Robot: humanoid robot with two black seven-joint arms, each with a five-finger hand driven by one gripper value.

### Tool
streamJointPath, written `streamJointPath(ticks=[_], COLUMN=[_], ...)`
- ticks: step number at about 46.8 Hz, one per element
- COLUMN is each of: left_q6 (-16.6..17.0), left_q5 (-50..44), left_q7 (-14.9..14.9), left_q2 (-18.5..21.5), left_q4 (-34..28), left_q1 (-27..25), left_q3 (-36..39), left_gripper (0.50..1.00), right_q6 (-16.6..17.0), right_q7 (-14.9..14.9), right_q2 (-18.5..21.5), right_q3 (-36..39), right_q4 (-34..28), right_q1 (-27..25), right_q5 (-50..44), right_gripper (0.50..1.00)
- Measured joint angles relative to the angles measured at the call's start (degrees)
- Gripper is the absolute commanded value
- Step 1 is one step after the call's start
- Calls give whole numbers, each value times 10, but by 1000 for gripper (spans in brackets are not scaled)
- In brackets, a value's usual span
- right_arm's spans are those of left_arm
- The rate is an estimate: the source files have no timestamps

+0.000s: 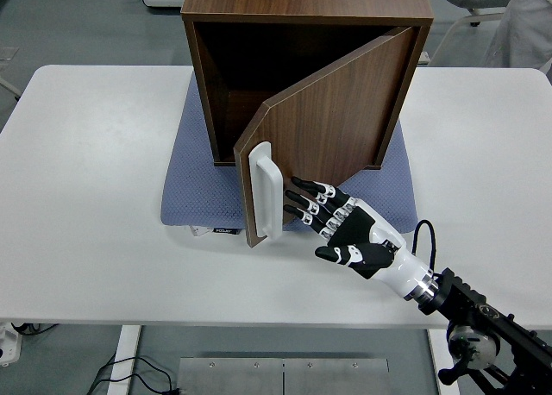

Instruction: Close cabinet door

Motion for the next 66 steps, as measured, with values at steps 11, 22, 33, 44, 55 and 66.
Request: streamJointPath(ticks=[11,22,33,44,55,66], left_q6=[0,0,0,0,0,0], left_q5=[0,0,0,0,0,0], left_q7=[0,0,0,0,0,0], left_q2=[0,0,0,0,0,0], left_q4=[0,0,0,0,0,0], left_q1=[0,0,0,0,0,0], left_q3=[0,0,0,0,0,0], left_gripper=[1000,1000,1000,1000,1000,1000], right_q6=[0,-2,-14,-26,-55,-73], right_q7=[0,-1,-2,-2,-9,-11], right_q2=[14,32,53,58,61,79], right_q3=[0,-21,-26,-26,-26,-26], right_q4=[-24,-52,-77,-95,-118,-143], right_q1=[29,46,74,93,117,142], right_q5=[16,17,18,25,53,76], right_gripper=[1000,1000,1000,1000,1000,1000])
